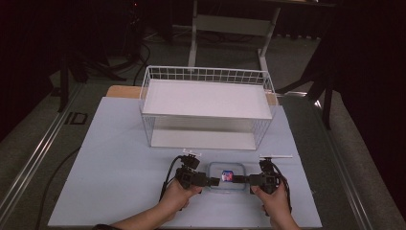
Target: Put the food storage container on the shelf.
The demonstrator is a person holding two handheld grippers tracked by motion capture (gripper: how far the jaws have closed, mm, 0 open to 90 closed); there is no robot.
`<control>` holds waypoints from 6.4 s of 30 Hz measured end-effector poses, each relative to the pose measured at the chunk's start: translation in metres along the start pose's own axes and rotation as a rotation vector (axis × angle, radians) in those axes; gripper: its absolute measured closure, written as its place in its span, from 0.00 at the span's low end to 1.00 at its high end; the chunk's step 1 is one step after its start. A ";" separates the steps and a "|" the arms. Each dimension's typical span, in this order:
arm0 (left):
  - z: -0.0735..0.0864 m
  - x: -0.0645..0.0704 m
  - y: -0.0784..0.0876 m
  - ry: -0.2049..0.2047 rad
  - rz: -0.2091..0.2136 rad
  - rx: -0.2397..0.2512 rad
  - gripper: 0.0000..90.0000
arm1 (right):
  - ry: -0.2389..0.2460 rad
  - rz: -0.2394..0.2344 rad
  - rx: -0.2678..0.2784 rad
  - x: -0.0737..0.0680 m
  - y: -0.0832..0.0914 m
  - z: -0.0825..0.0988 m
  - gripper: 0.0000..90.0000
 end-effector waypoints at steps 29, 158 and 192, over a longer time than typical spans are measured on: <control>-0.039 -0.009 0.059 -0.034 -0.117 0.177 0.55 | 0.180 0.016 0.144 -0.057 -0.010 -0.049 0.38; -0.008 -0.063 0.086 -0.395 -0.279 0.435 0.02 | 0.465 0.202 0.280 -0.069 -0.122 -0.098 1.00; -0.008 -0.064 0.088 -0.407 -0.282 0.438 0.03 | 0.448 0.232 0.305 -0.066 -0.142 -0.124 0.98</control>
Point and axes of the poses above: each handheld gripper's, and its own axes: y roughly backward along the jaws, z roughly out of its underside, x roughly to its right, the point moved 6 cm from there along -y, roughly forward along the jaws, and after that the axes turned 3 degrees about x, right-handed, at the moved point
